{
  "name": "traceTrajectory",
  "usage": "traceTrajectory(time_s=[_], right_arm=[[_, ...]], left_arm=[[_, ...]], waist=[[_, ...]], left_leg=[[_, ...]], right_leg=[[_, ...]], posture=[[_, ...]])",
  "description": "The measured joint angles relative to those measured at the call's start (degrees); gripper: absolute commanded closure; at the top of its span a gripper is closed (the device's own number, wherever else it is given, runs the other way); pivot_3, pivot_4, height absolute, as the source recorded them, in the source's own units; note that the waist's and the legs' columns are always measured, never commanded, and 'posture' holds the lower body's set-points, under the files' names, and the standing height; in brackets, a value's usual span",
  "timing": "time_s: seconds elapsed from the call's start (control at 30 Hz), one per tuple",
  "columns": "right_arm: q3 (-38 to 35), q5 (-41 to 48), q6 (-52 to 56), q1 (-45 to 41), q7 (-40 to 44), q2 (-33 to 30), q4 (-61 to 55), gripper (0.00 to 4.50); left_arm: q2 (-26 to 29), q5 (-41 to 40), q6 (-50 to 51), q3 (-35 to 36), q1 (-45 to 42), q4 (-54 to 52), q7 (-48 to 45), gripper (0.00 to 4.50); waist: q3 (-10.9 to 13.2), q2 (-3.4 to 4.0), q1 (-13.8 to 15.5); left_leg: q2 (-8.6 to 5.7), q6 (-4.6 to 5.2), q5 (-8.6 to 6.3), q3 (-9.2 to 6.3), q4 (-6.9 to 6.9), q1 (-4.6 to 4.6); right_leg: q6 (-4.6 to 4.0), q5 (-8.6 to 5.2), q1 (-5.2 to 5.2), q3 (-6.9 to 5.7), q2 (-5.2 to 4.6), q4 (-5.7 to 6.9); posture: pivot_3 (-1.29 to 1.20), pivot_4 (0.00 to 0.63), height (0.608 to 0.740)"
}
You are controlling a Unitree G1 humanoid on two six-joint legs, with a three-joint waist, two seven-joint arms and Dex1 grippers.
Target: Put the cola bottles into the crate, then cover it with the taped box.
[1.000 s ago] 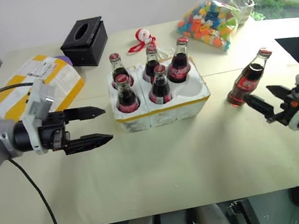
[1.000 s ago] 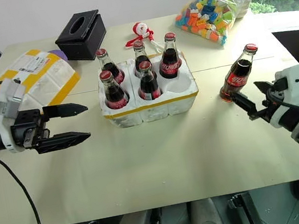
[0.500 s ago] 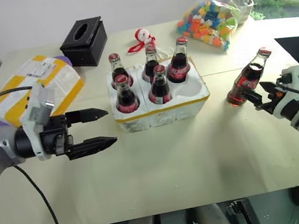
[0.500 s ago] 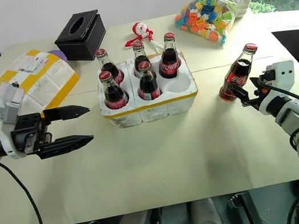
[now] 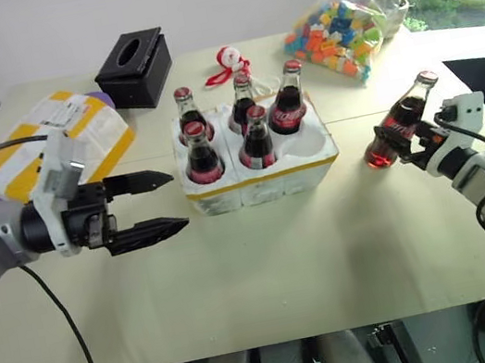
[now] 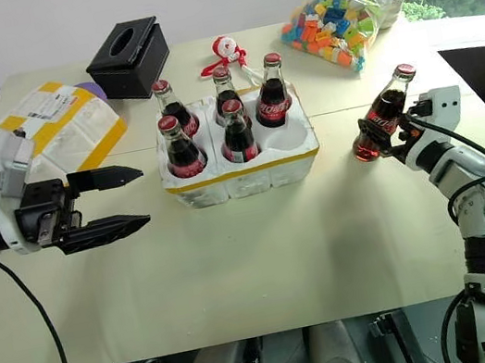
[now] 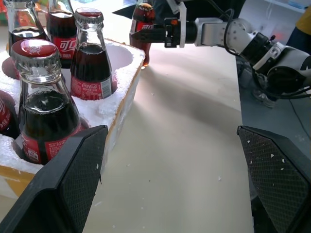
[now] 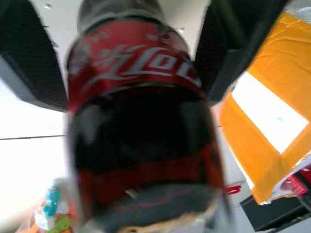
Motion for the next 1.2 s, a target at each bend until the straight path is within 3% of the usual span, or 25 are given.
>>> traceTrajectory(time_s=[0.33,0.5,0.77,0.97,1.2], right_arm=[[0.1,0.9,3.4,2.5,-0.1,0.2,-6.3,1.65],[-0.6,7.0,10.9,3.3,2.0,-4.1,-16.6,1.65],[-0.7,19.7,18.9,-10.6,2.8,-6.4,-25.0,1.65],[8.4,15.9,18.3,-15.1,3.6,-1.5,-18.9,1.65],[12.1,11.3,15.8,-16.3,6.1,-0.3,-15.0,1.65]], left_arm=[[0.1,0.5,-1.0,-1.5,-1.4,0.7,-0.2,0.0],[1.3,0.6,-0.9,-1.4,-0.8,1.1,-0.8,0.0],[1.1,1.2,-2.2,-0.5,1.4,1.6,-0.5,0.0],[1.0,1.7,-3.4,0.0,1.5,1.9,0.2,0.0],[1.0,1.9,-3.5,0.1,1.5,2.1,1.2,0.0]], waist=[[0.1,0.18,-0.5],[0.2,0.42,-0.5],[0.2,0.43,-0.7],[0.2,0.41,-0.4],[0.2,0.41,-0.5]], left_leg=[[-0.01,-0.04,0.02,0.0,-0.11,-0.04],[-0.01,0.0,0.0,0.04,-0.12,-0.09],[0.03,0.03,-0.02,0.03,-0.14,-0.09],[-0.01,0.01,-0.01,0.04,-0.13,-0.17],[-0.03,-0.32,0.19,0.05,-0.12,-0.46]], right_leg=[[0.01,0.0,-0.12,0.01,-0.01,0.01],[0.01,0.0,-0.21,0.05,-0.01,0.02],[0.0,0.0,-0.2,0.05,-0.01,-0.04],[0.01,0.0,-0.27,0.05,-0.03,-0.05],[0.02,0.01,-0.57,0.05,-0.03,-0.01]], posture=[[0.0,0.15,0.732],[0.0,0.15,0.732],[0.0,0.15,0.732],[0.0,0.15,0.732],[0.0,0.15,0.732]])
